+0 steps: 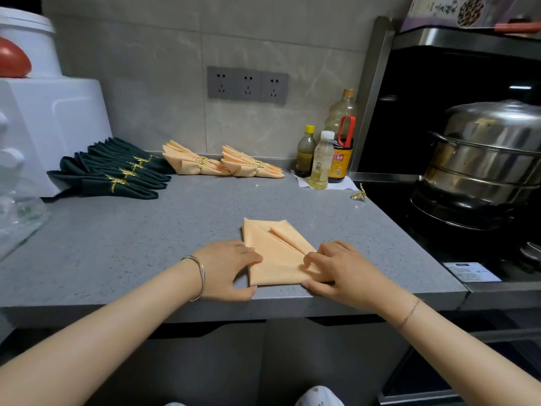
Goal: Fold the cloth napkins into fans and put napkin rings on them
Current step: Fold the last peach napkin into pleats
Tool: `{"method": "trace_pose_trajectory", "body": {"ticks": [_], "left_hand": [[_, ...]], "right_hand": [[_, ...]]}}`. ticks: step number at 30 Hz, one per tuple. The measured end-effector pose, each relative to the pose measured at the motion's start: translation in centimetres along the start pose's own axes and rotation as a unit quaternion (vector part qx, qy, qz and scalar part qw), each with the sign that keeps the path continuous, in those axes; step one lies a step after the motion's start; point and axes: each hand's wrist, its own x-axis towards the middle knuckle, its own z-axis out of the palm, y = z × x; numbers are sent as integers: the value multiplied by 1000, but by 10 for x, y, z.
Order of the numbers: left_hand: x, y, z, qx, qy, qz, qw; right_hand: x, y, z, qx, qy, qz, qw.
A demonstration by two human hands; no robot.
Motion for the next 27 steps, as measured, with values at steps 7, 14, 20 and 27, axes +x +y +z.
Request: {"method": "trace_pose_trajectory", "body": {"ticks": [7, 14, 20, 27], "left_hand": [[18, -11, -1, -74, 77, -62, 992], [41, -16, 3, -195, 111, -152, 963], [50, -10, 5, -183, 154, -142, 961], [64, 2, 10, -104, 72, -31, 991]], "right_hand": [[6, -3, -3, 19, 14, 26, 999], [25, 0, 0, 47, 39, 104, 993], [33, 0, 0, 128, 7, 152, 980], [44, 8, 3, 143, -77, 128, 978]]}}
